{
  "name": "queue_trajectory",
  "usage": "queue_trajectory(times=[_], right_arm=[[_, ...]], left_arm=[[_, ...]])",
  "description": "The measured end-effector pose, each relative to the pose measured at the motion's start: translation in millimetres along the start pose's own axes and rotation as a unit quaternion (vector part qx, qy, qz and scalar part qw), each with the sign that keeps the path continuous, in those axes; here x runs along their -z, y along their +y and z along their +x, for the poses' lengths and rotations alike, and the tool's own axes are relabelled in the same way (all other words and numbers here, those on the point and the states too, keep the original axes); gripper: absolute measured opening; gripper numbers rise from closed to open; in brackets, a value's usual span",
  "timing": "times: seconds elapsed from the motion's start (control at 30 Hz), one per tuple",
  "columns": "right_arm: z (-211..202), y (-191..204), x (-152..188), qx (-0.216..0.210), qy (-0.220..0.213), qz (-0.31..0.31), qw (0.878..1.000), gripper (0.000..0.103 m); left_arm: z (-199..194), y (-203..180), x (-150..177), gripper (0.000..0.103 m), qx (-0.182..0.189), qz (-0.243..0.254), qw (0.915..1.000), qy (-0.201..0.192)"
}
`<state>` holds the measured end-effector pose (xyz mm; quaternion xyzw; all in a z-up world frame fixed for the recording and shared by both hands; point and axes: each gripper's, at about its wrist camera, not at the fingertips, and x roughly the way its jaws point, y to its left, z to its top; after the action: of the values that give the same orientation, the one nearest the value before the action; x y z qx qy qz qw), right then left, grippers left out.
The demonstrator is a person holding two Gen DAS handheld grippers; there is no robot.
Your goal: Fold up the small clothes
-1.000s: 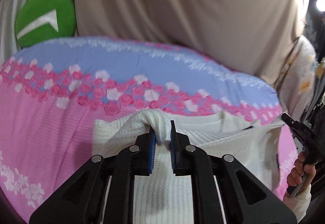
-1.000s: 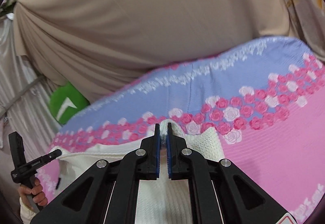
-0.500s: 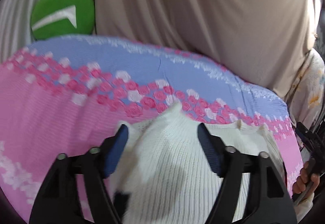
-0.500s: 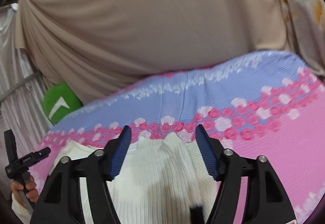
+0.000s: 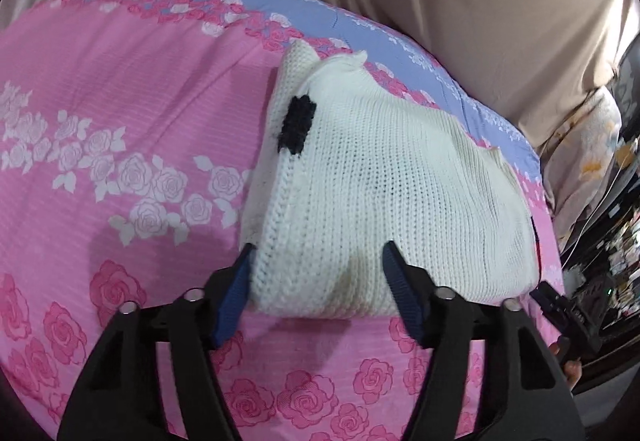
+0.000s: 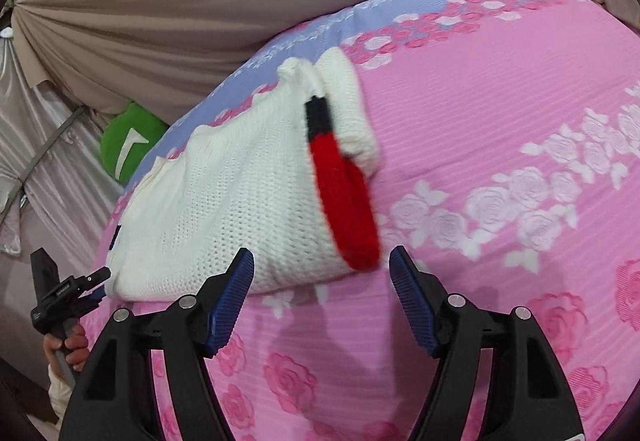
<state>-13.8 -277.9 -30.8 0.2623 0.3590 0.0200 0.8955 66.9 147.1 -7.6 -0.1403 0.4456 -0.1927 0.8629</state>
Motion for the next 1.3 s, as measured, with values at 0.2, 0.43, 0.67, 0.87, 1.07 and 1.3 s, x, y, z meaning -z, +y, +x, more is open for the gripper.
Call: queue_trajectory(times=[0.2, 0.43, 0.67, 0.87, 1.07, 1.3], right_arm=[[-16, 16, -8, 0.034, -0.04, -0.019, 0.998, 0.011], [-65, 12, 23, 0.077, -0.033, -0.018, 0.996, 0.009], [-57, 4, 39, 0.112, 0.023, -0.022, 0.993, 0.019], [-73, 37, -41, 0.071, -0.093, -0.058, 0.991, 0.055], [12, 34, -106, 0.05, -0.053, -0.041, 0.996, 0.059], [83, 32, -107, 0.072, 0.009, -0.034, 0.997, 0.019]], left_arm=[[-19, 4, -7, 0.008, -0.009, 0.018, 0.9996, -0.018], [-42, 29, 20, 0.007, -0.03, 0.016, 0.9994, 0.008], [-59, 29, 35, 0.013, -0.037, -0.005, 0.9993, -0.003], [-85, -29, -31, 0.065, -0.022, 0.078, 0.9883, -0.129], [13, -47, -89, 0.075, 0.019, 0.063, 0.9963, -0.055], [87, -43, -96, 0.031, -0.007, 0.076, 0.9971, -0.001]])
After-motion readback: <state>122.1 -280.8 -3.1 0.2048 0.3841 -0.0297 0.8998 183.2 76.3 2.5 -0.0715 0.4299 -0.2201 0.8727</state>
